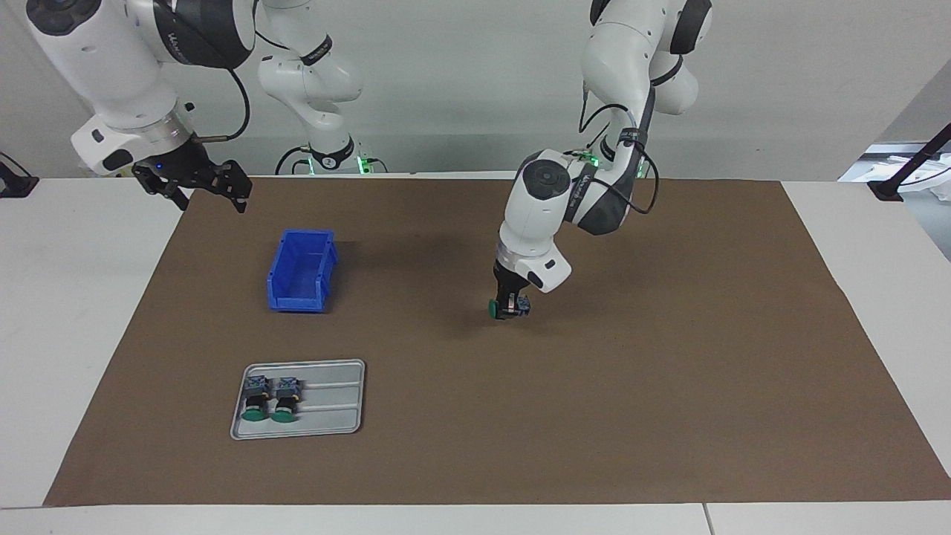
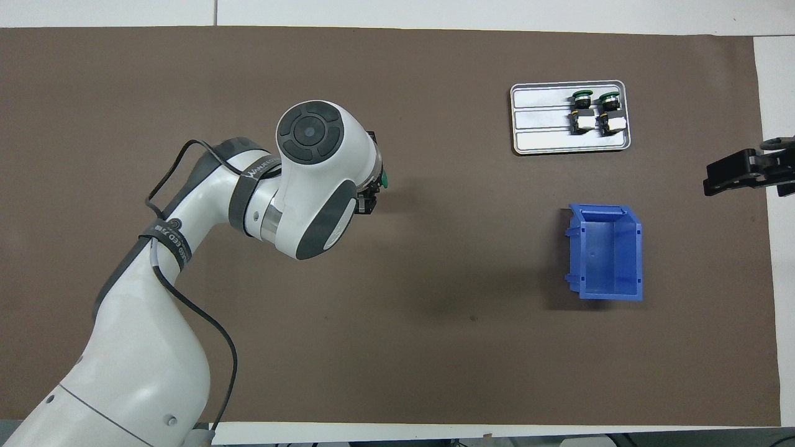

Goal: Place and press button with both arms
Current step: 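Press down on the green button top with the left gripper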

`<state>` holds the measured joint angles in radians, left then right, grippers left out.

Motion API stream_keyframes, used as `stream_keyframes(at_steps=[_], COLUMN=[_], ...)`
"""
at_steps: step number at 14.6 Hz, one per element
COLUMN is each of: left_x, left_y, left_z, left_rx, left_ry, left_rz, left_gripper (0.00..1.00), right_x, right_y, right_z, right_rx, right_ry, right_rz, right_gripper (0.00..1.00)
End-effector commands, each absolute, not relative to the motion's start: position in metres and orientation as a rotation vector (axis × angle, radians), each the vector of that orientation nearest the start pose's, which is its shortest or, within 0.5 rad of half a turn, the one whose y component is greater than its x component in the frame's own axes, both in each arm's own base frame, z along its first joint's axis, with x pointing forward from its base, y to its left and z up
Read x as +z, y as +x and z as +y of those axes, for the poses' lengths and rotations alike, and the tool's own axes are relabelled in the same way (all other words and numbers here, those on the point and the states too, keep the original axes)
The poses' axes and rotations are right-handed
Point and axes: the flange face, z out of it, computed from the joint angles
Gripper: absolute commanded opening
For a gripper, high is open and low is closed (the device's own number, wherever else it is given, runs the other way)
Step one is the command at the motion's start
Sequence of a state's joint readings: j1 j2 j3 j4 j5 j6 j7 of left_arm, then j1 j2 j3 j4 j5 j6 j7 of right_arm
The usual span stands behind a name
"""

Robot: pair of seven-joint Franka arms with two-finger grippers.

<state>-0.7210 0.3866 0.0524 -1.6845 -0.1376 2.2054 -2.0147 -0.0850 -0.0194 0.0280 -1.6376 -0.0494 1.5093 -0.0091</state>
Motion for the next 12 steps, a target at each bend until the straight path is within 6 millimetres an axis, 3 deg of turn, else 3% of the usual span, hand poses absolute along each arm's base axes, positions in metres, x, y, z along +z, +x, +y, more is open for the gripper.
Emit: stream_keyframes(at_steps=[1, 12], left_x=[0.3990, 0.3984], left_y=[0.5117, 0.5187], left_z=[-0.4000, -0.3911], left_rx=[0.118, 0.142], left_ry=[-2.527, -2.566], left_rz=[-2.108, -2.082], left_gripper=[0.04, 0.03], right_x=[0.6012, 0.6012], right_y=[0.5339, 0.5338], right_z=[-0.0361, -0.0370], right_rx=[0.172, 0.172], right_ry=[-3.165, -3.165], right_rz=[0.056, 0.059], right_gripper=[0.99, 0.99])
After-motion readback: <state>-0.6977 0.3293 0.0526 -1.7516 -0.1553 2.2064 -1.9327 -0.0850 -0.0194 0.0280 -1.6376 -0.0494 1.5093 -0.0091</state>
